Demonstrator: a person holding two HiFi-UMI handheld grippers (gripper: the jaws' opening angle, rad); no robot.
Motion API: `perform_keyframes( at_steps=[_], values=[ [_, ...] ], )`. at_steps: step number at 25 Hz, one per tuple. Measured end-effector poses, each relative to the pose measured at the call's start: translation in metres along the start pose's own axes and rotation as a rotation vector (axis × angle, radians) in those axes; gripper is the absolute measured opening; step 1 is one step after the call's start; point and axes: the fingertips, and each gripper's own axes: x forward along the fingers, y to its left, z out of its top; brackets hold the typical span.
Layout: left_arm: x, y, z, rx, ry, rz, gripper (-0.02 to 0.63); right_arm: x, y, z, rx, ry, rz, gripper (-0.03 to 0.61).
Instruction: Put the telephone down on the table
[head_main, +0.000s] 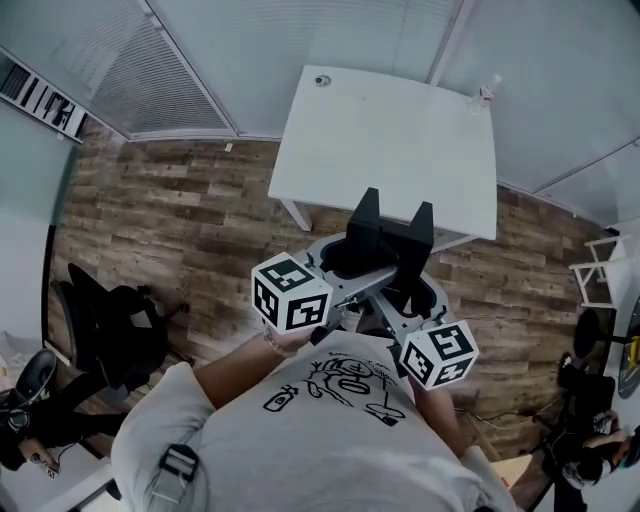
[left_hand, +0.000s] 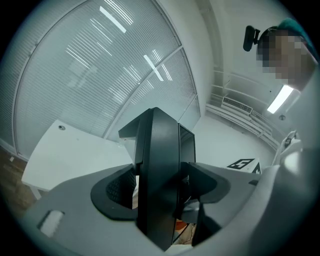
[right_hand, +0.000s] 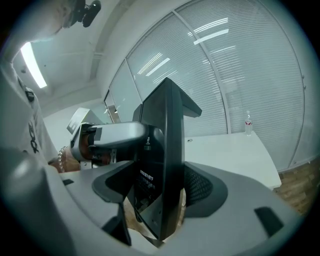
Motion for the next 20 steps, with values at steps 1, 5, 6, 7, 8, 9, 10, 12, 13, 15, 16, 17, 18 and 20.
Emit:
perform_keyframes(
  at_steps=[1,5,6,7,8,9,10,12,13,15,16,17,18,20],
  values=[
    [0.006,0.003,0.002,-0.004,-0.004,0.005,0.330,0.002,-0.006,0.002,-0.002,0.002,0.005,0.291],
    [0.042,0.011,0.011,-0.021,-0.010,0.018,0.331,0.004,-0.043,0.013,-0.003,0.019,0.018,0.291],
    [0.052,0.013,0.015,-0.022,-0.014,0.020,0.330,0.005,-0.053,0.017,-0.007,0.023,0.021,0.291],
    [0.061,0.016,0.020,-0.022,-0.019,0.023,0.330,0.006,-0.064,0.022,-0.012,0.024,0.025,0.291],
    [0.071,0.019,0.025,-0.022,-0.024,0.026,0.330,0.008,-0.074,0.028,-0.016,0.025,0.029,0.291],
    [0.081,0.022,0.031,-0.023,-0.030,0.028,0.330,0.010,-0.085,0.034,-0.021,0.026,0.032,0.291],
    [0.092,0.025,0.037,-0.023,-0.034,0.030,0.330,0.012,-0.096,0.040,-0.024,0.027,0.035,0.291],
    [0.115,0.031,0.047,-0.023,-0.042,0.035,0.330,0.014,-0.119,0.051,-0.030,0.029,0.041,0.291],
    [0.126,0.033,0.052,-0.024,-0.045,0.036,0.330,0.016,-0.131,0.056,-0.033,0.030,0.043,0.291],
    [0.147,0.039,0.061,-0.027,-0.050,0.038,0.330,0.018,-0.152,0.065,-0.038,0.031,0.045,0.291],
    [0.157,0.041,0.065,-0.028,-0.052,0.040,0.330,0.019,-0.162,0.070,-0.039,0.032,0.047,0.291],
    [0.167,0.043,0.069,-0.029,-0.052,0.042,0.330,0.020,-0.172,0.074,-0.039,0.032,0.049,0.291],
    [0.176,0.044,0.073,-0.029,-0.052,0.045,0.330,0.020,-0.181,0.078,-0.038,0.033,0.051,0.291],
    [0.193,0.048,0.080,-0.030,-0.050,0.049,0.330,0.022,-0.198,0.086,-0.034,0.033,0.055,0.291]
  ],
)
